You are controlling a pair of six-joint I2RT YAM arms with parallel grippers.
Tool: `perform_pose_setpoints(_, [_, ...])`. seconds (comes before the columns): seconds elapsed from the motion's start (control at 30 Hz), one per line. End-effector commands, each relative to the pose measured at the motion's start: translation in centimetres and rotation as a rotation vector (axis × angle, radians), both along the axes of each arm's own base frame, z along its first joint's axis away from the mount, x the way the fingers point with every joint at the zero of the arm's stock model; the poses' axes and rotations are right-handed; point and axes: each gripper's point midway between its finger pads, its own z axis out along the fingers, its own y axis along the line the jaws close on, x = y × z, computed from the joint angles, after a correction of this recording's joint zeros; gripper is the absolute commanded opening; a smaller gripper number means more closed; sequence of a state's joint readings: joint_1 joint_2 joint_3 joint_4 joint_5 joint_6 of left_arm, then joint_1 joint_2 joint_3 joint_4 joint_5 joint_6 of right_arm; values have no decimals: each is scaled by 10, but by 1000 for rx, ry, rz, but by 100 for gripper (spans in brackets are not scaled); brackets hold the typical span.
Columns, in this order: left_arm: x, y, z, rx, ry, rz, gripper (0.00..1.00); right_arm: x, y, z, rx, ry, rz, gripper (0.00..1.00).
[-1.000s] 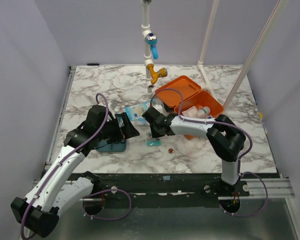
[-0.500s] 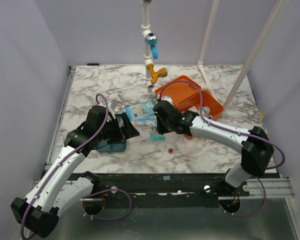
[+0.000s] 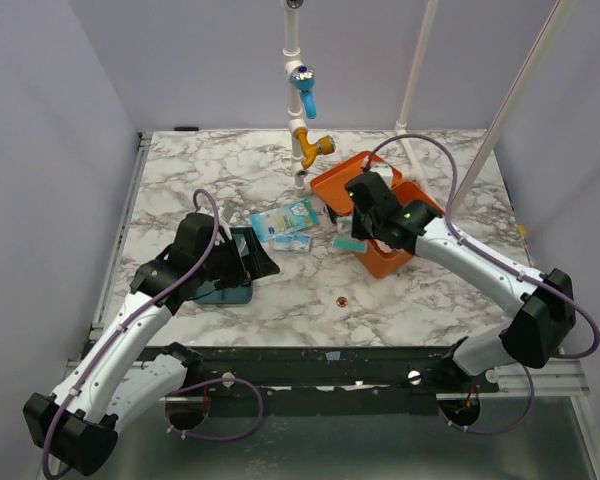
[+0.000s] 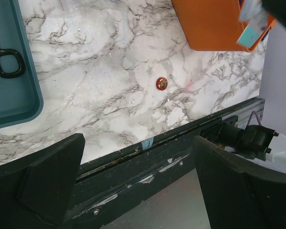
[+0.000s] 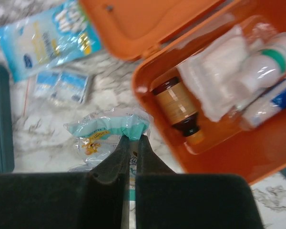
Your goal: Organize the medicine kit
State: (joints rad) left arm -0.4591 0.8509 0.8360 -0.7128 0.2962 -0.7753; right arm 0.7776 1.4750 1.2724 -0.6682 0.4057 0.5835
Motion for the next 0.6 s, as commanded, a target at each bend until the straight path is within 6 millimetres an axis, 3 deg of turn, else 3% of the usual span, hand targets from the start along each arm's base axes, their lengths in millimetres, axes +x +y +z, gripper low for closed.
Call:
perform_pose_setpoints(0.0, [1,0,1,-10,-20,0,98,26,-50,19,13,-37,-155,1])
perform_pose_setpoints(0.13, [0,1,0,-11,-21,0,98,50,-81,14,24,-34,-254,1])
perform_pose_setpoints(0.3, [-2,0,-2,-21,-17,-5,98,74,-112,-6,39,5,-376,1])
perform_pose_setpoints(0.57, [-3,1,-2,-19,-24,-6,98,88,-146,-37,43,44,-518,1])
